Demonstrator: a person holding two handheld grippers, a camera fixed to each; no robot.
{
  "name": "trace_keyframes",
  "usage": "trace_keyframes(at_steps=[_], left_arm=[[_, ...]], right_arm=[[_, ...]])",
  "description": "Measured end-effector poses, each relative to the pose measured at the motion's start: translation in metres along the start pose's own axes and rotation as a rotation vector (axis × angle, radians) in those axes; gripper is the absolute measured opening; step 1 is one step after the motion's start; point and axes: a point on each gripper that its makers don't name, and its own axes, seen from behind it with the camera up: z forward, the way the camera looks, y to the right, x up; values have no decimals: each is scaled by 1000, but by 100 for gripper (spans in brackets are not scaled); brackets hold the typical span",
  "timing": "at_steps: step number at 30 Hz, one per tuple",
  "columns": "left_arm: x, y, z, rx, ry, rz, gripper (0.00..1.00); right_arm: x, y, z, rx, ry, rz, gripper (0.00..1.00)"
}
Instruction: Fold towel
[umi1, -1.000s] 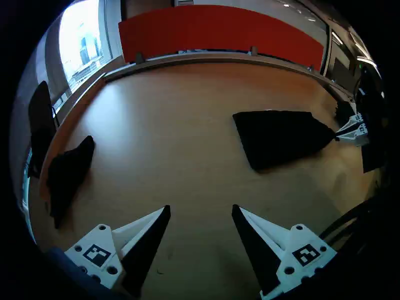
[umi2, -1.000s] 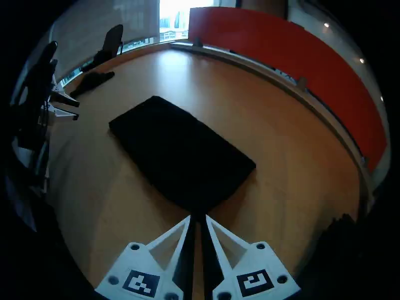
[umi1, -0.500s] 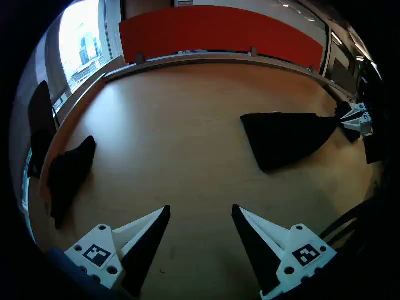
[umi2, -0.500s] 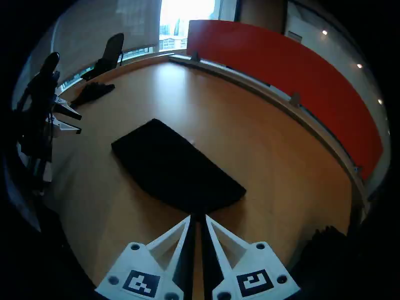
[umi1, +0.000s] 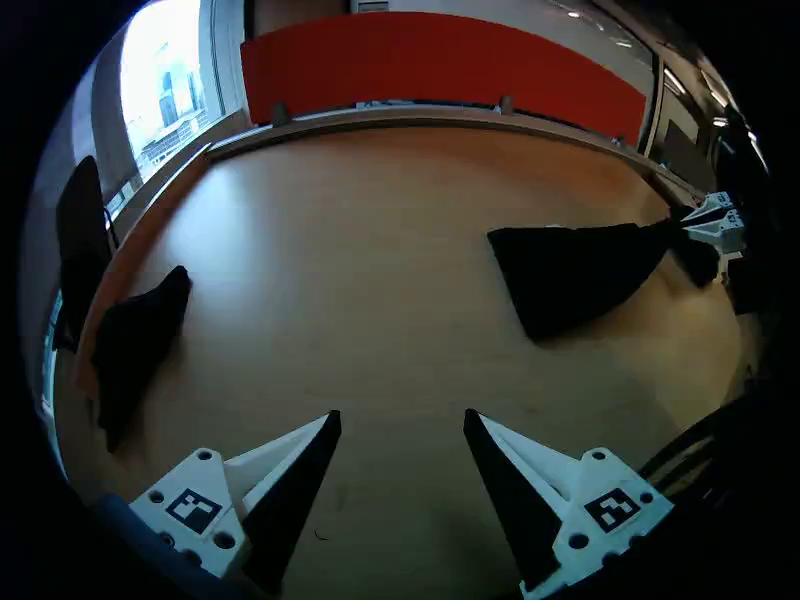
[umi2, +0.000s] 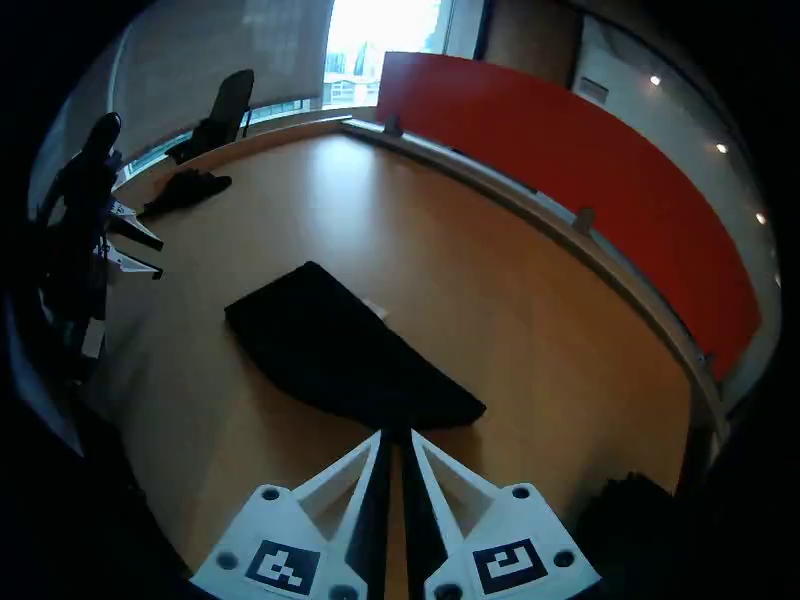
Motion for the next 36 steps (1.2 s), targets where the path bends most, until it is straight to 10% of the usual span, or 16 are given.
trace_keyframes(at_steps=[36], left_arm=[[-20, -13, -20, 43, 6, -85, 91]], right_arm=[[84, -42, 40, 121, 55, -168, 6]])
